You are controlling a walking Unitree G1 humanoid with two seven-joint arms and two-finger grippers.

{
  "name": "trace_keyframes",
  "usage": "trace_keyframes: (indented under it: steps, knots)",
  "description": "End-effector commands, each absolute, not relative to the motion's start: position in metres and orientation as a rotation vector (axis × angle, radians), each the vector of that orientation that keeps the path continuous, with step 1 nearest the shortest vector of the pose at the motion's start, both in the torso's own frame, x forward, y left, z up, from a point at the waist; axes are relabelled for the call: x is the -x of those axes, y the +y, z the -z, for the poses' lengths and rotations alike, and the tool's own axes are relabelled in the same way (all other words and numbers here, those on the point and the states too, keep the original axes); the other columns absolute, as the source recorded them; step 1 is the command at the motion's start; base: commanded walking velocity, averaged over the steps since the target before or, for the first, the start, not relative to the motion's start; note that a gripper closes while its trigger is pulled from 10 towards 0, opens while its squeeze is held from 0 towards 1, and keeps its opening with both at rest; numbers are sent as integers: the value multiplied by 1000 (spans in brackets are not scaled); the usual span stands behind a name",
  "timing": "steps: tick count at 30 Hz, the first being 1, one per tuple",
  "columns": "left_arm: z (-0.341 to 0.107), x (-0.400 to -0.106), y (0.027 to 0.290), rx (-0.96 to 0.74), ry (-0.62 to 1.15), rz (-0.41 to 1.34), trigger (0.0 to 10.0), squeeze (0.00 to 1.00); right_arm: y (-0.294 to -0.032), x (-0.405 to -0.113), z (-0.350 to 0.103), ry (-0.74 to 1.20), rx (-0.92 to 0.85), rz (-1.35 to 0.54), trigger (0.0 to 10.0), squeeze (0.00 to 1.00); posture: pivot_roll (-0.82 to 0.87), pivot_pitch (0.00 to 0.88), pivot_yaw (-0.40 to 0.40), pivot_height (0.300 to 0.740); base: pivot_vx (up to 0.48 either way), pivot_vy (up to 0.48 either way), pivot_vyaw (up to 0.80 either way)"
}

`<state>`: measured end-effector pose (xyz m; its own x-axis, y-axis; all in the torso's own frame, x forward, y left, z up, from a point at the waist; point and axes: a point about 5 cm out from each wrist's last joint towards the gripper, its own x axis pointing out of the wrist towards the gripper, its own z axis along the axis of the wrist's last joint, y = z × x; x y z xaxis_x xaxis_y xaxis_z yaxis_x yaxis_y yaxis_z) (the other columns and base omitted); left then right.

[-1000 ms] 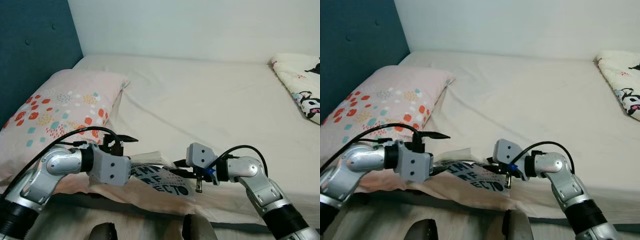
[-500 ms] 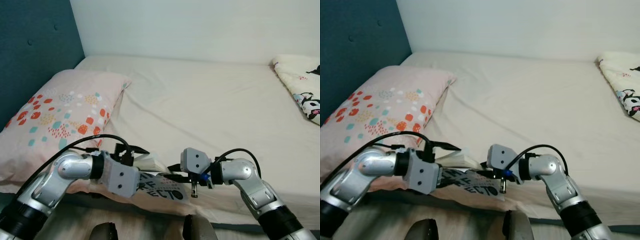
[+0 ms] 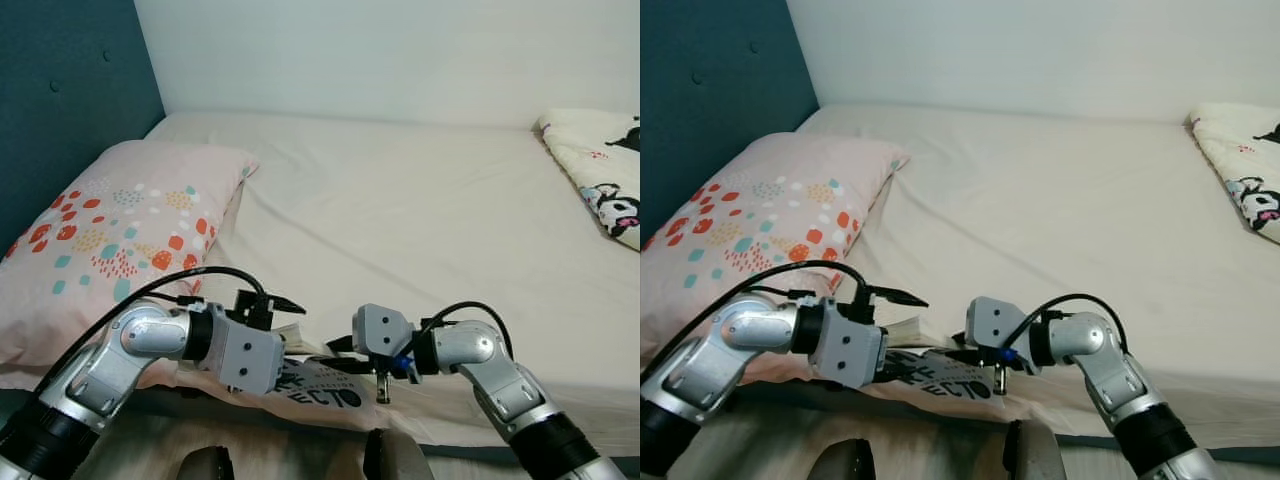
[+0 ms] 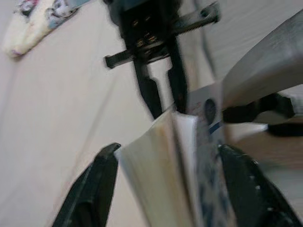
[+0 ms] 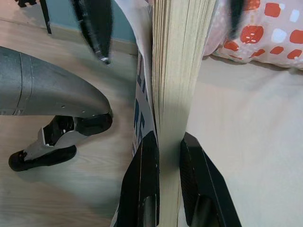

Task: Clean up the room

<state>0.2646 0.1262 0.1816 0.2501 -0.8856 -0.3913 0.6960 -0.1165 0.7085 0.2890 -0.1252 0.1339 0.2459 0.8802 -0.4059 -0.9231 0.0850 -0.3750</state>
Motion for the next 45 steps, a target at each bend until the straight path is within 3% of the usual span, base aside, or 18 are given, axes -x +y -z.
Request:
trace_keyframes:
  steps: [1,4,5,7,8,13,14,15,16,17,18,39,40,41,45]
  knots:
    - [-178,-260,125,-985,-221,1406,0,0,-119,-289,-142,25,645,-1365,10000,0,31,53,-64,579,0,0,0]
    - [-177,-259,125,-983,-216,1406,0,0,-119,-289,-142,24,646,-1365,10000,0,31,50,-66,579,0,0,0]
    - [-177,-260,124,-985,-219,1398,3020,0,-119,-289,-142,25,647,-1366,10000,0,31,50,-66,579,0,0,0]
    - [-177,-260,124,-985,-219,1398,3020,0,-119,-289,-142,25,647,-1366,10000,0,31,50,-66,579,0,0,0]
    - [-176,-260,124,-987,-222,1394,10000,0,-119,-290,-142,24,647,-1367,10000,0,30,48,-66,579,0,0,0]
    - [-178,-261,119,-970,-229,1393,10000,0,-117,-288,-143,18,644,-1378,10000,0,27,45,-65,579,0,0,0]
    - [-178,-261,119,-964,-224,1399,5765,0,-116,-287,-142,19,643,-1383,10000,0,27,45,-65,579,0,0,0]
    - [-178,-260,119,-960,-220,1403,5765,0,-116,-286,-142,19,643,-1387,10000,0,26,42,-66,579,0,0,0]
    - [-178,-260,119,-951,-215,1410,1333,0,-115,-286,-141,19,641,-1390,10000,0,26,42,-66,579,0,0,0]
    - [-178,-260,119,-951,-215,1410,1333,0,-115,-286,-141,19,641,-1390,10000,0,26,42,-66,579,0,0,0]
    - [-178,-260,118,-939,-207,1419,0,0,-114,-285,-141,18,638,-1393,10000,0,26,42,-66,579,0,0,0]
    - [-178,-256,121,-905,-166,1437,0,0,-112,-285,-143,11,621,-1398,10000,0,28,57,-67,579,0,0,0]
    - [-179,-256,122,-901,-164,1439,0,0,-112,-285,-143,17,612,-1392,10000,569,29,58,-67,579,0,0,0]
    - [-179,-256,122,-900,-164,1438,0,0,-113,-286,-143,19,604,-1386,10000,1000,29,58,-67,579,0,0,0]
    - [-180,-257,122,-897,-163,1435,0,0,-114,-286,-143,29,592,-1383,10000,1000,28,58,-65,579,0,0,0]
